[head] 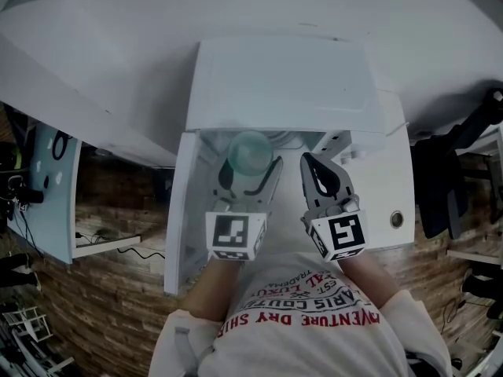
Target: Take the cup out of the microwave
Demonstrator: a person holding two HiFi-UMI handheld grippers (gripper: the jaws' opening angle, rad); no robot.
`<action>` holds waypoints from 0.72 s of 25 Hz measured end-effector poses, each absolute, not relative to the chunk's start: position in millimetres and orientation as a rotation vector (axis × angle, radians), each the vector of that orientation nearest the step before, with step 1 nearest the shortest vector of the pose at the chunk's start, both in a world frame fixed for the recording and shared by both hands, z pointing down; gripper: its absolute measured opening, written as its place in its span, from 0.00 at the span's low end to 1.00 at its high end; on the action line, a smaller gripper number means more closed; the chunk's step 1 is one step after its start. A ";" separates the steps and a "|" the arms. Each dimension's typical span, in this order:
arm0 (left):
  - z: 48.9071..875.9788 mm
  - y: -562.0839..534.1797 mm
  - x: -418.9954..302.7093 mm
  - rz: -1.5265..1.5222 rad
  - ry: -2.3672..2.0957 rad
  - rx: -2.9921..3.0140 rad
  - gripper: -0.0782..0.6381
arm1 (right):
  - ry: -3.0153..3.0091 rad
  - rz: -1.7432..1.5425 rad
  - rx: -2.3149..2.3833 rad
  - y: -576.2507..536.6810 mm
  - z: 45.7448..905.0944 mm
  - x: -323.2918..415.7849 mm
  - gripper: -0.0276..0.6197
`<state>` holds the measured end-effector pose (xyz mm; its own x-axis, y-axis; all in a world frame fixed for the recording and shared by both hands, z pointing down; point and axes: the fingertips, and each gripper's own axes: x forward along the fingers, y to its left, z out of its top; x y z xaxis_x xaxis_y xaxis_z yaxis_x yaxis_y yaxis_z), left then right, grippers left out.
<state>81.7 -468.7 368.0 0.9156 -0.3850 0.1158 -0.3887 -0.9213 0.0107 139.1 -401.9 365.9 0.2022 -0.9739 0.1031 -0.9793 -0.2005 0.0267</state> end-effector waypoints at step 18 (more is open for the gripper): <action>388.5 -478.5 90.3 0.243 -0.601 3.001 0.61 | -1.936 0.174 2.333 -408.7 379.4 141.4 0.05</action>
